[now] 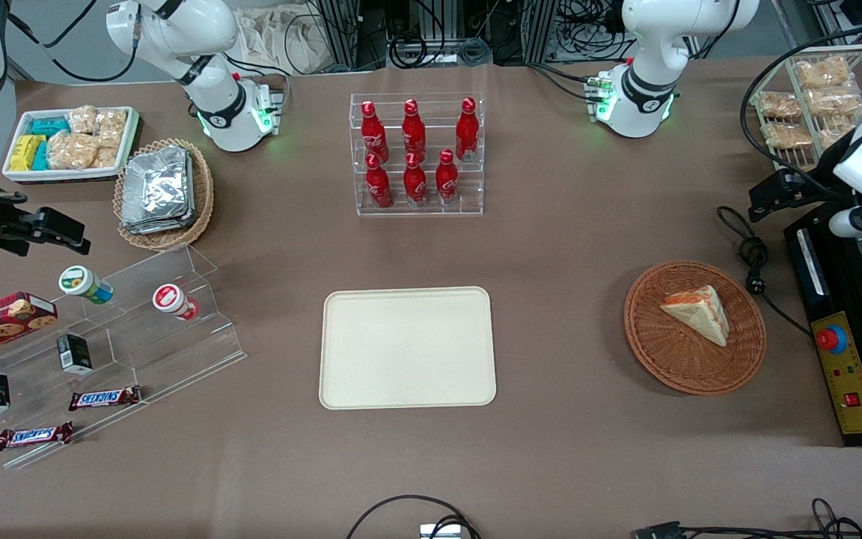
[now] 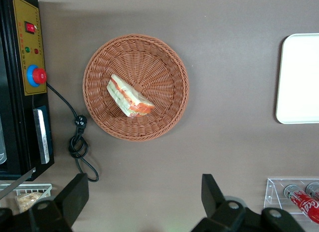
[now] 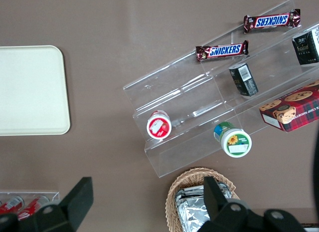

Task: Place sandwich from basket to tray
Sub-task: 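Start moving the left gripper from rest toward the wicker basket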

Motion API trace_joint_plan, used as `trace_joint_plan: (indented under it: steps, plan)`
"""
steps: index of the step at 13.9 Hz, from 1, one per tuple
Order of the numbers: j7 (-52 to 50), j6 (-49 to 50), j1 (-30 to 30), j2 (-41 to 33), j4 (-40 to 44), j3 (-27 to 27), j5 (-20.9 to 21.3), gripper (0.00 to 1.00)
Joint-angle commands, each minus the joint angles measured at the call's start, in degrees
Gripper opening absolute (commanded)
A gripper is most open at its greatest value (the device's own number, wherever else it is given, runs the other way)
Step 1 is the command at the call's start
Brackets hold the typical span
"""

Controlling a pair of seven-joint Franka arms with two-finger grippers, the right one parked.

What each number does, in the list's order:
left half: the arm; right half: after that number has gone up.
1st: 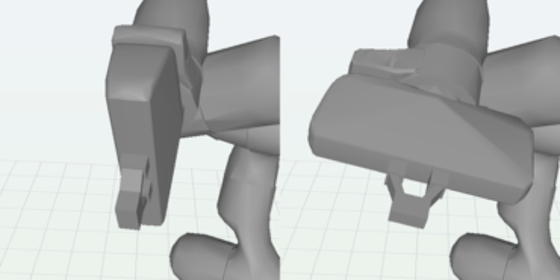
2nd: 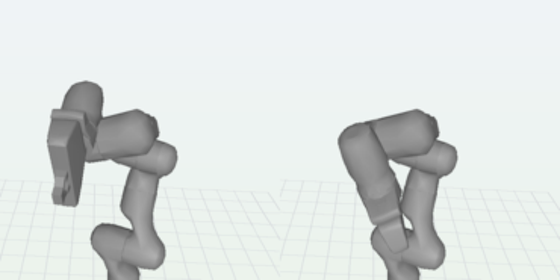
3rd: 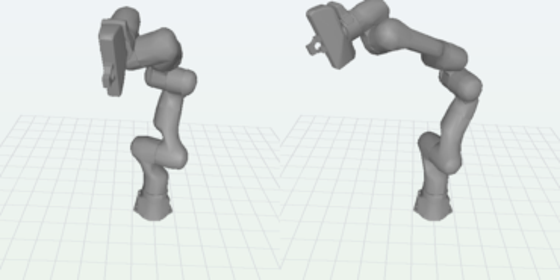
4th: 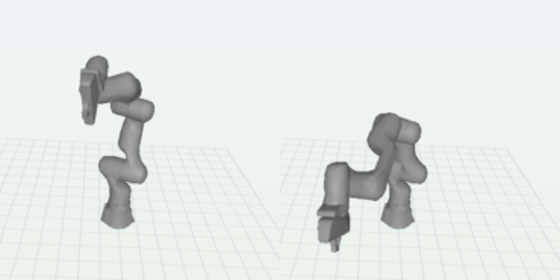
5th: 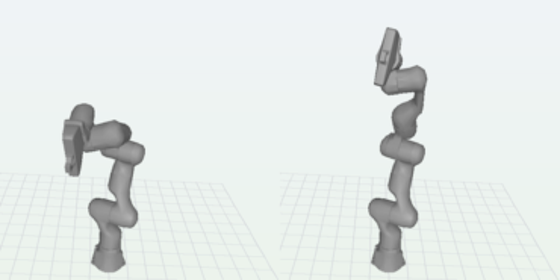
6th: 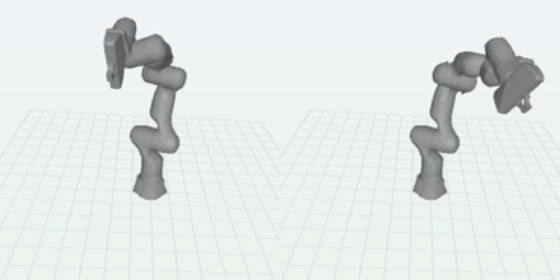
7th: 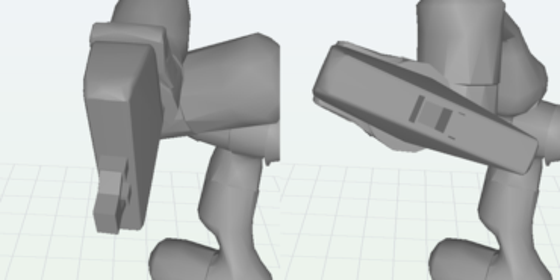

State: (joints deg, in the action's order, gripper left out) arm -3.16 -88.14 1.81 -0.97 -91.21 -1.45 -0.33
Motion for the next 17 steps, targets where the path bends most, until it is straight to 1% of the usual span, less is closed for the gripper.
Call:
trace_joint_plan:
  steps: [1, 4, 6, 9, 13, 17]
  plan:
    - [-0.79, 1.48, -0.4, 0.8, 2.0, -0.04, -0.64, 1.0]
    - [-0.79, 1.39, -0.49, 1.5, 2.97, 0.04, -0.29, 1.0]
    - [-1.05, 1.04, -1.63, 2.2, 2.62, -0.04, 0.15, 1.0]
    - [-7.98, -1.32, -2.59, 3.87, 1.13, 0.05, 0.42, 1.0]
    - [-17.2, -9.84, -2.78, 3.7, -7.03, -0.04, 0.59, 1.0]
    - [-22.66, -18.63, -2.86, 3.7, -15.03, 0.05, 0.68, 1.0]
